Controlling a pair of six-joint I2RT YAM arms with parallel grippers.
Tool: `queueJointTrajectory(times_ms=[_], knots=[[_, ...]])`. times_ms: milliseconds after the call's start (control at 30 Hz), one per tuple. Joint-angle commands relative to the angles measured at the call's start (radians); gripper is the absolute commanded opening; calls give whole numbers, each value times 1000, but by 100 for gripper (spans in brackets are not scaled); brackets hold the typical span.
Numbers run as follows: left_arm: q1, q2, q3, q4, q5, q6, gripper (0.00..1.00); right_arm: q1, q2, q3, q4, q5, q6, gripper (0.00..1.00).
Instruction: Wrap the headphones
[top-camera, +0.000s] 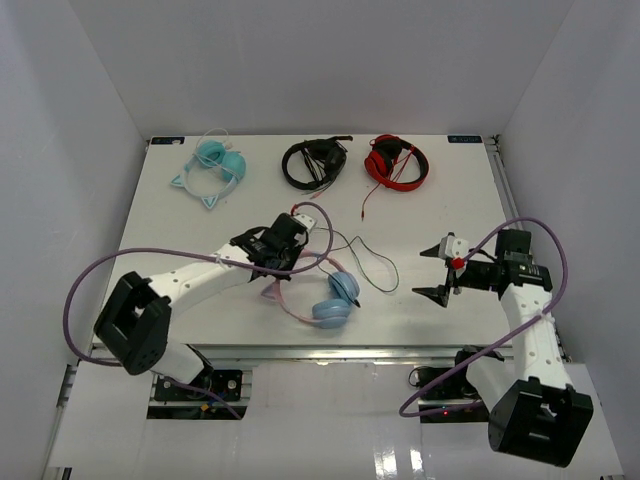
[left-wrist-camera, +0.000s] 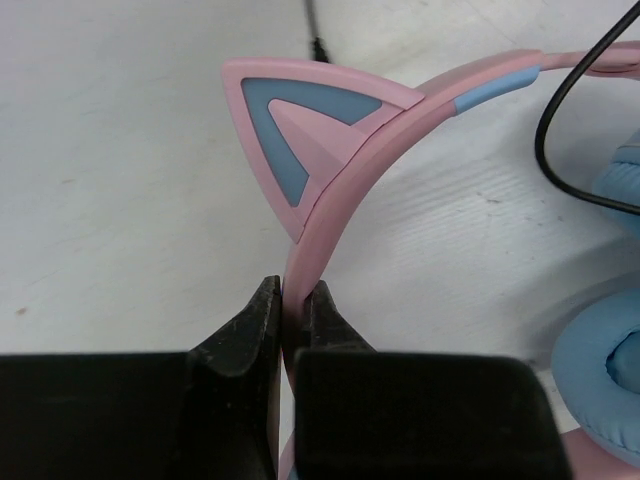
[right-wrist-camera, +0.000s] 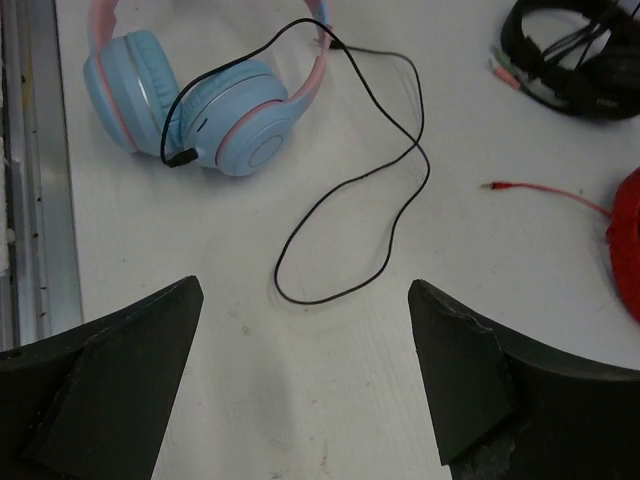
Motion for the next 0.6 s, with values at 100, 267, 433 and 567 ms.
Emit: queueJointTrajectory(times_ms=[100, 267, 433, 567], knots=[[16, -218, 230, -251, -341, -106, 0, 248, 169, 217, 237, 80, 110, 90], [17, -275, 331, -381, -492, -125, 0, 444, 233, 240, 504, 224, 296, 90], [16, -269, 403, -466, -602, -97, 0, 463, 303, 326, 670, 206, 465, 90], [17, -310, 481, -423, -444, -121, 0, 474, 422, 350, 791, 120, 636, 90]])
